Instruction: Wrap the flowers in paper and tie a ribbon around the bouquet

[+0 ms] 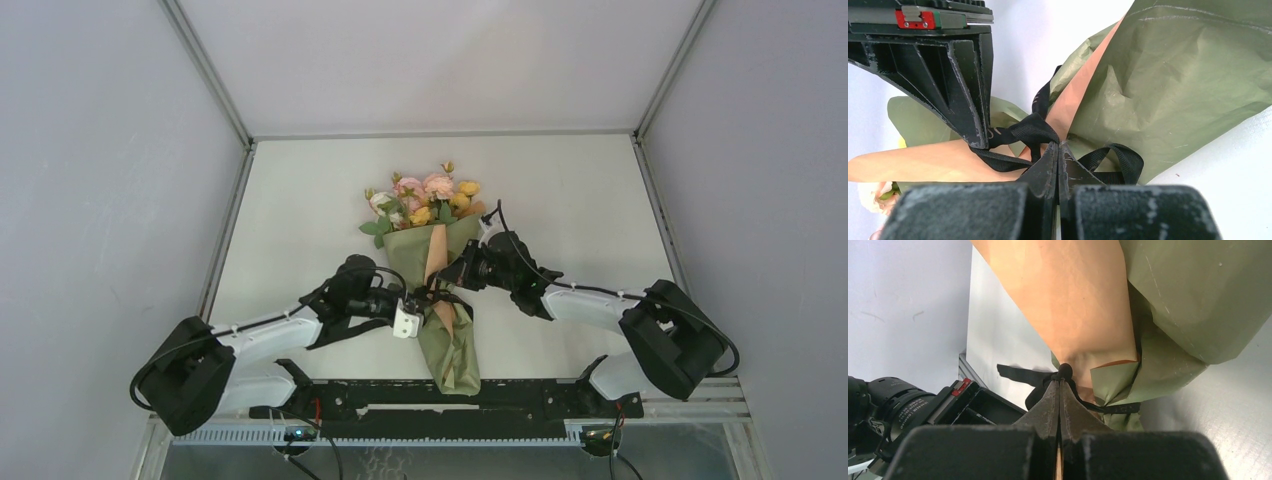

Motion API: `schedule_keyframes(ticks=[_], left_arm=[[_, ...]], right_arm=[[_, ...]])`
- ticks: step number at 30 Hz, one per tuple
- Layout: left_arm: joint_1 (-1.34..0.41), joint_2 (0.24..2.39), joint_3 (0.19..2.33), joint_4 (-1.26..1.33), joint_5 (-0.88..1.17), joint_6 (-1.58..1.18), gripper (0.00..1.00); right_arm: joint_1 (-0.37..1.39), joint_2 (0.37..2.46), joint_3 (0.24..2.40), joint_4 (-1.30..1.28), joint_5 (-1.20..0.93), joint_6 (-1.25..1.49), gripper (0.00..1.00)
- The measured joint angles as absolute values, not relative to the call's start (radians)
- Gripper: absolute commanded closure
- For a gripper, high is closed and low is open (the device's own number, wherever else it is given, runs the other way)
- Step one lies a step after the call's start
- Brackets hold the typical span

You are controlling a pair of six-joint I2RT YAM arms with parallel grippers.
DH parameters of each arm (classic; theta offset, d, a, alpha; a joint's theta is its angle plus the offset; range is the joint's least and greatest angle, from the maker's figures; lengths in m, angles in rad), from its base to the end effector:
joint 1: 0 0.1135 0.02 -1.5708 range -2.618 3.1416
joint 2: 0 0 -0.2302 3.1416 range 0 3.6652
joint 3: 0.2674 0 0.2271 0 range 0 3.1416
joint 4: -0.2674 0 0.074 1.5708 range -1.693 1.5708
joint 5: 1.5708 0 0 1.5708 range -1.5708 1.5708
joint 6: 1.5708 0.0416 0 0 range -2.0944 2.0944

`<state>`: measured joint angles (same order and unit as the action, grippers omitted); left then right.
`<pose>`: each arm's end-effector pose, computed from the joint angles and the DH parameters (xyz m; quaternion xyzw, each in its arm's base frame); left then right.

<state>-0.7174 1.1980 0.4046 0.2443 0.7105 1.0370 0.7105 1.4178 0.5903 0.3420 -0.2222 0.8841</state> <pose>0.1499 -0.1668 0.1588 0.7376 0.3921 -0.2266 0.5008 0.2053 0.1887 0.1669 0.0167 0.8528 0.4335 0.2906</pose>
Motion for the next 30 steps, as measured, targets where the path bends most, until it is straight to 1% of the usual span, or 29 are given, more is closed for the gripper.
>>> schedule_keyframes(ticks=[6,8,10,12,14,16,18,21,24,28,29,30], left_arm=[[-0.717,1.135,0.408,0.203,0.712,0.988,0.56],[-0.717,1.09,0.417,0.15,0.717,0.955,0.47],[-0.714,1.053,0.439,0.083,0.72,0.873,0.42],[-0.71,1.031,0.462,0.039,0.716,0.735,0.39],[-0.706,1.017,0.479,0.03,0.681,0.519,0.34],[-0.706,1.012,0.483,0.034,0.599,0.299,0.29],[-0.704,1.012,0.483,0.026,0.499,0.09,0.26],[-0.704,1.017,0.482,0.016,0.404,-0.13,0.22],[-0.707,1.042,0.479,0.017,0.359,-0.245,0.22],[-0.709,1.101,0.459,0.025,0.34,-0.326,0.23],[-0.71,1.108,0.451,0.026,0.34,-0.337,0.24],[-0.71,1.113,0.443,0.027,0.34,-0.344,0.29]], right_arm=[[0.708,1.406,0.59,0.33,-0.223,0.864,1.0],[0.708,1.406,0.59,0.328,-0.223,0.861,1.0],[0.709,1.406,0.59,0.326,-0.222,0.859,1.0],[0.712,1.404,0.59,0.321,-0.219,0.857,1.0],[0.716,1.402,0.59,0.317,-0.215,0.854,1.0],[0.72,1.399,0.59,0.317,-0.211,0.851,1.0],[0.723,1.398,0.59,0.317,-0.21,0.85,1.0],[0.73,1.397,0.59,0.316,-0.207,0.85,1.0],[0.733,1.396,0.59,0.316,-0.202,0.85,1.0],[0.735,1.394,0.59,0.316,-0.194,0.85,1.0],[0.735,1.394,0.59,0.316,-0.192,0.849,1.0],[0.735,1.394,0.59,0.315,-0.192,0.849,1.0]])
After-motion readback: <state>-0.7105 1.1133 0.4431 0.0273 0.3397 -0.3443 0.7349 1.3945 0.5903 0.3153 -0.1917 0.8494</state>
